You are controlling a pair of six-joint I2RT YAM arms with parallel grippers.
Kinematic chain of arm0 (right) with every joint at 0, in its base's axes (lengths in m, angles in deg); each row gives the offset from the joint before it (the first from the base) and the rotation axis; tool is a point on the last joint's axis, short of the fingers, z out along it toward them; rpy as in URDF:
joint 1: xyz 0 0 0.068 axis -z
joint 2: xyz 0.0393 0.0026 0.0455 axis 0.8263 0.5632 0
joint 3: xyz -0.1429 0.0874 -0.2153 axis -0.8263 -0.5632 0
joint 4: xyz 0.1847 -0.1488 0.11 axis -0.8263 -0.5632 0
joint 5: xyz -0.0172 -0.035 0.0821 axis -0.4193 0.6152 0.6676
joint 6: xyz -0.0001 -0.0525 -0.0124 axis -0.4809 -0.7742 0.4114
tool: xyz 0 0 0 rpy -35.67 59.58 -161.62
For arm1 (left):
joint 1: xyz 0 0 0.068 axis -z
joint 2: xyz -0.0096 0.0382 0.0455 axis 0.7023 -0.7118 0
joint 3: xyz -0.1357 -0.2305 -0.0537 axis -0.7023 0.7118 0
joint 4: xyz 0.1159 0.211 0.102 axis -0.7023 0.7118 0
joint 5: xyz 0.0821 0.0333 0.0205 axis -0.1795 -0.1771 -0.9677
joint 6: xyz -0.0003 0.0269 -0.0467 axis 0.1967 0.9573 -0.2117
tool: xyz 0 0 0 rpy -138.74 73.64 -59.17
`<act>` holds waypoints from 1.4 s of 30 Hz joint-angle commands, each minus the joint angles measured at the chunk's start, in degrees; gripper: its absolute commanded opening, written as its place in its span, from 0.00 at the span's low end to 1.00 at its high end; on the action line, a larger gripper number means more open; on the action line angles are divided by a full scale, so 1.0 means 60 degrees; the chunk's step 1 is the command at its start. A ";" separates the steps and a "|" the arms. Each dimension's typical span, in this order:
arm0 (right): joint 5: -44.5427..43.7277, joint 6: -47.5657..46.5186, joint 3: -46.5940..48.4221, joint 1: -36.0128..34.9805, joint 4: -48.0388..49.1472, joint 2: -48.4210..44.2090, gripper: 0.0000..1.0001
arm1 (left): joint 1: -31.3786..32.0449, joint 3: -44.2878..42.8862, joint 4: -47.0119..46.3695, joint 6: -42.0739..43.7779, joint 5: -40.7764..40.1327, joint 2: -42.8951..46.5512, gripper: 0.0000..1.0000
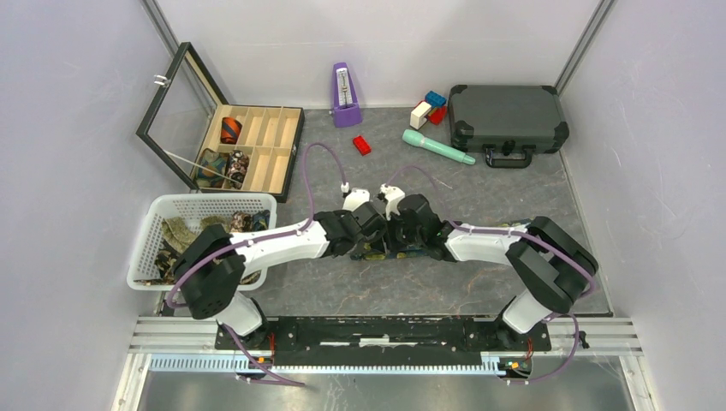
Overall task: Roll the ties
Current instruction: Roll the tie at the center of the board.
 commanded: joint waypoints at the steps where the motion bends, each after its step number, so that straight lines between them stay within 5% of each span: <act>1: -0.0090 -0.0203 -0.0392 0.0357 0.0030 -0.0757 0.32 | 0.0151 -0.0565 0.0015 -0.0210 -0.0195 -0.0243 0.19; 14: 0.0882 0.0711 -0.1533 0.0910 0.1050 -0.2286 0.36 | 0.0595 -0.1356 0.0212 -0.0162 -0.0329 -0.0984 0.19; 28: 0.2165 0.2450 -0.1859 0.0895 0.3317 -0.1068 0.36 | 0.0728 -0.1053 -0.0069 -0.0444 -0.0406 -0.0932 0.18; 42: 0.2114 0.2410 -0.1779 0.0903 0.3521 -0.0413 0.32 | 0.0724 -0.1037 -0.0278 -0.0444 -0.0297 -0.0917 0.18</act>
